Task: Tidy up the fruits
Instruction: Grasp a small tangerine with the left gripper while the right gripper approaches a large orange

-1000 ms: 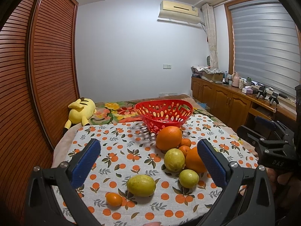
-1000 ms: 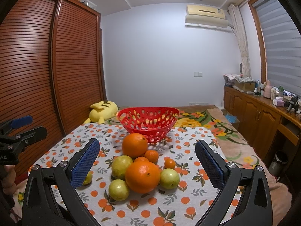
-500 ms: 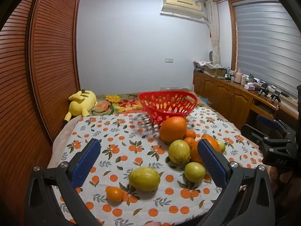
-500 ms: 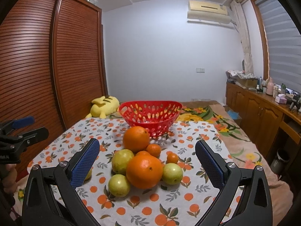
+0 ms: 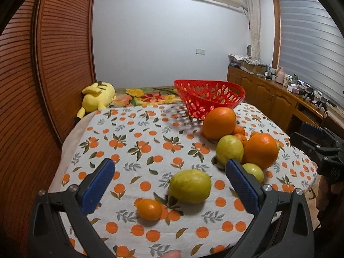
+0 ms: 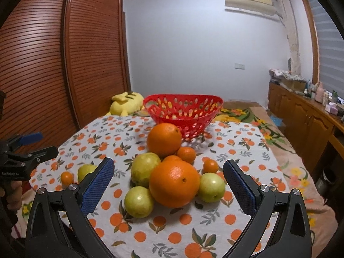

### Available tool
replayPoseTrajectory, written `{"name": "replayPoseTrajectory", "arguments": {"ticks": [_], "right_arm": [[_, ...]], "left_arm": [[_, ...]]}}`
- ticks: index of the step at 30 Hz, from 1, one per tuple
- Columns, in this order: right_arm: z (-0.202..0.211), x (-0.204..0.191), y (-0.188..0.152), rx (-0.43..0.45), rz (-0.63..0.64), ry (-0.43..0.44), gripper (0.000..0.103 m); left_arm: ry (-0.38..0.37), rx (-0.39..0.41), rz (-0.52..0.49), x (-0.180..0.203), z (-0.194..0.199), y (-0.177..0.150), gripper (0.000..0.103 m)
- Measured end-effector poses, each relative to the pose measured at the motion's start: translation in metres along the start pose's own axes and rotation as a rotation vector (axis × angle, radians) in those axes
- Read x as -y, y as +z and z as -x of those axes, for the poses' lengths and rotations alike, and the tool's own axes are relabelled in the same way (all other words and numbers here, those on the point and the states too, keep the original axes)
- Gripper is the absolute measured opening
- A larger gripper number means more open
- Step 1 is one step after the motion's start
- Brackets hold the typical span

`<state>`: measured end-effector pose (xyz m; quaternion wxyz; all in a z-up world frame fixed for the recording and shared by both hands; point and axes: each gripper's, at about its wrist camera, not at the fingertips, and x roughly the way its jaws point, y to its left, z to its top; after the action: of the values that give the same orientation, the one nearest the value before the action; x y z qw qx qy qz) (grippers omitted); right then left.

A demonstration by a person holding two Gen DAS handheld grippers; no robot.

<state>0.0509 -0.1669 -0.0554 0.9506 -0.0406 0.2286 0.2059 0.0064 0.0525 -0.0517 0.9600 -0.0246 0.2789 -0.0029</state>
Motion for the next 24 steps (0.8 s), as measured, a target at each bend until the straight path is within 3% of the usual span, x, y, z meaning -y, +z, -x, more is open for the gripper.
{"name": "replayPoseTrajectory", "arguments": {"ticks": [8, 14, 19, 24], "right_arm": [[-0.015, 0.000, -0.008, -0.049, 0.003, 0.031, 0.101], [-0.020, -0.008, -0.012, -0.077, 0.006, 0.078, 0.095], [-0.029, -0.011, -0.023, -0.125, -0.003, 0.124, 0.083], [-0.033, -0.019, -0.032, -0.139, 0.023, 0.125, 0.081]], "left_arm": [[-0.007, -0.101, 0.030, -0.019, -0.024, -0.019, 0.102], [-0.028, -0.162, 0.054, -0.030, -0.038, -0.038, 0.092], [-0.040, -0.195, 0.078, -0.037, -0.044, -0.049, 0.082], [-0.049, -0.213, 0.087, -0.038, -0.046, -0.055, 0.074]]}}
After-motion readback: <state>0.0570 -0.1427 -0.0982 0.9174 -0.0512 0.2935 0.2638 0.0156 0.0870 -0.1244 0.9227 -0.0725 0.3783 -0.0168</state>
